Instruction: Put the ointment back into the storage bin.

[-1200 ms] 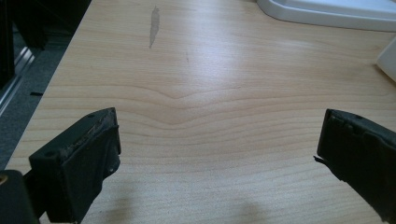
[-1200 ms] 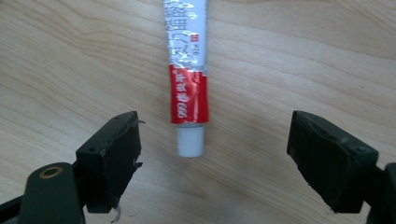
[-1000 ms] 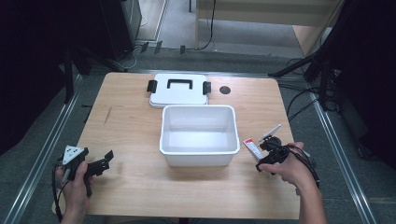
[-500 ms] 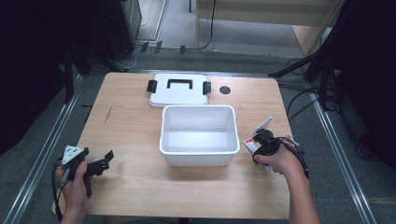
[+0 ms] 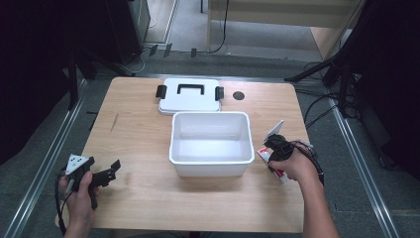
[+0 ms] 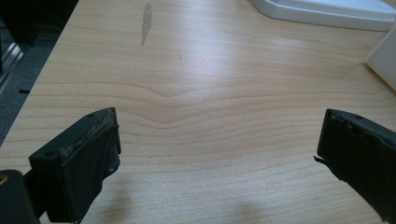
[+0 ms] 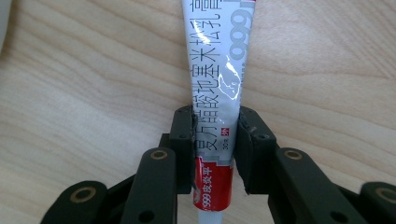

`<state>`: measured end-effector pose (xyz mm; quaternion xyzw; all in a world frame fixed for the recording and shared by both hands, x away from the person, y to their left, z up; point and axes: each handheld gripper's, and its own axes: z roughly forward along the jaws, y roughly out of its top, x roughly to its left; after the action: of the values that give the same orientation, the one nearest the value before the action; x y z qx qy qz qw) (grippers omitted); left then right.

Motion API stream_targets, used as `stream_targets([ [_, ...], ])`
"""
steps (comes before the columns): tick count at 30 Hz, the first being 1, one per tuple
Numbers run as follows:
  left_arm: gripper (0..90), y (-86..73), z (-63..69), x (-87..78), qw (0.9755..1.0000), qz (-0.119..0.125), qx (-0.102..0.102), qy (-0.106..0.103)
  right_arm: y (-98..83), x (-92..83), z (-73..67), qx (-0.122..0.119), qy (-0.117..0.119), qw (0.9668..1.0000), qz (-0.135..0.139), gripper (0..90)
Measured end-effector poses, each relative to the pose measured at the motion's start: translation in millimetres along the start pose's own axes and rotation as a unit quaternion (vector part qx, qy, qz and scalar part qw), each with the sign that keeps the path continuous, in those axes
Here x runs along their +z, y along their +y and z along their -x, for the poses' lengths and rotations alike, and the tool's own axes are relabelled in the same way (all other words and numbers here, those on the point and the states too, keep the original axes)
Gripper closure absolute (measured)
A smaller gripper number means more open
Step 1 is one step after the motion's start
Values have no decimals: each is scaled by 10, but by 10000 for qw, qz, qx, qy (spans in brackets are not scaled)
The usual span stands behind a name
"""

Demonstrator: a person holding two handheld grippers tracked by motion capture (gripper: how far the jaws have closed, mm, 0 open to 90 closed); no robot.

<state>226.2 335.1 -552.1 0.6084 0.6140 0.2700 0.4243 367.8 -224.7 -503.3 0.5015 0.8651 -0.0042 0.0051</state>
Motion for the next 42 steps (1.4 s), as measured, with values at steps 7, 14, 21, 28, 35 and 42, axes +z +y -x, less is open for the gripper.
stream_targets([
  [7, 3, 2, 7, 2, 10000, 41, 31, 9, 33, -154, 29, 86, -77, 9998, 188, 714],
  [14, 3, 1, 8, -5, 9999, 136, 52, 20, 76, -391, -1, 62, -17, 9996, 279, 715],
  [21, 3, 0, 10, -4, 9999, 138, 59, 1, 116, -663, 21, 74, 101, 9984, 554, 714],
  [28, 3, 1, 20, -2, 9998, 151, 93, -6, 173, -909, 44, 153, 100, 9977, 660, 714],
  [35, 3, 1, 16, -1, 9998, 159, 89, -30, 210, -1105, 15, 145, 140, 9969, 758, 715],
  [42, 3, 2, 20, 0, 9998, 146, 107, -32, 245, -1282, -28, 102, 193, 9957, 896, 714],
])
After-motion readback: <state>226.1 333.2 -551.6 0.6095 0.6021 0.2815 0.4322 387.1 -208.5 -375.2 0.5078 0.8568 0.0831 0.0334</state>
